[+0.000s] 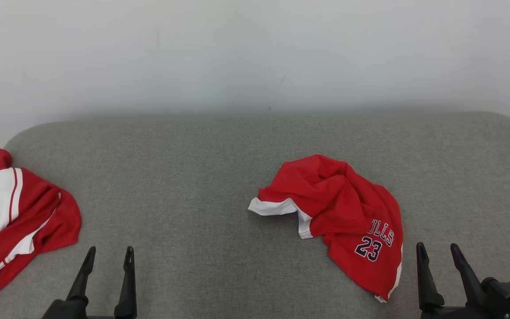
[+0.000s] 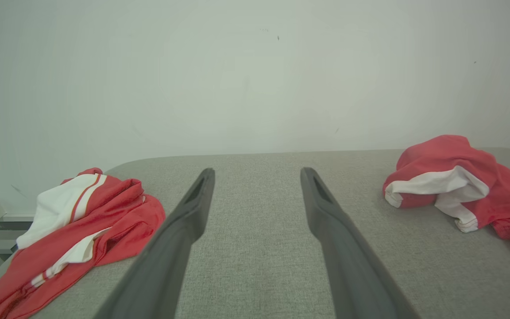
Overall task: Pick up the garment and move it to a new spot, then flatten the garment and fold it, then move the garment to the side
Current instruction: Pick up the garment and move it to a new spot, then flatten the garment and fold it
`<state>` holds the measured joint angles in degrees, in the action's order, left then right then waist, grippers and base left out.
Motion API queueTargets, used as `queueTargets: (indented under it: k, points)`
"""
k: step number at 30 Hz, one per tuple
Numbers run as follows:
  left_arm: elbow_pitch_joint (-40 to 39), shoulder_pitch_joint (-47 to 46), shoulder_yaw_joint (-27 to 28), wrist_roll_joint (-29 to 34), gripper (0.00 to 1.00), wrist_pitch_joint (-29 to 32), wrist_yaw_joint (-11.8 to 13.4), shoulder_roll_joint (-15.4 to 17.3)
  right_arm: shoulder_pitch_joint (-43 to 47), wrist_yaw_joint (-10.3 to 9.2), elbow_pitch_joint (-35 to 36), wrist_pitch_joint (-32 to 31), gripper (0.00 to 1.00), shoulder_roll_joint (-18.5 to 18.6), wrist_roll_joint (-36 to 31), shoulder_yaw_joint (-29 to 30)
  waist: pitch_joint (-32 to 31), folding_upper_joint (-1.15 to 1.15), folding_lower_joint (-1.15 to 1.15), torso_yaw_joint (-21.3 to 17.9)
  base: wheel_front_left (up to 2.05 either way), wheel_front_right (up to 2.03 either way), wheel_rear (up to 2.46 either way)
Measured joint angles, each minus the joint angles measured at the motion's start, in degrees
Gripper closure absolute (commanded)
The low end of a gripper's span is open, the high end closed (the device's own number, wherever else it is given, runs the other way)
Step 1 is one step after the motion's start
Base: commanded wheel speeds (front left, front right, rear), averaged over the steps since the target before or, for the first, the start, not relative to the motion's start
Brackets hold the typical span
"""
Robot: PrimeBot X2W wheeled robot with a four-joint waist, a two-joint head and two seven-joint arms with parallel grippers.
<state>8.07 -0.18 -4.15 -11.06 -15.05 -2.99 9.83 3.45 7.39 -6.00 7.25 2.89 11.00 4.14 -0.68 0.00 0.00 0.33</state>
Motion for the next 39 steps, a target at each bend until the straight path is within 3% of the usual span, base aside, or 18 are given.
queueTargets:
  k: [39]
  points:
    - [2.33,-0.13,3.78,3.18,0.0,0.0,-3.31,-3.25,0.1,0.0,-0.43,-0.68,0.0,0.07,0.13,-0.83,0.09,0.0,0.0,1.29,0.0,0.0,0.0]
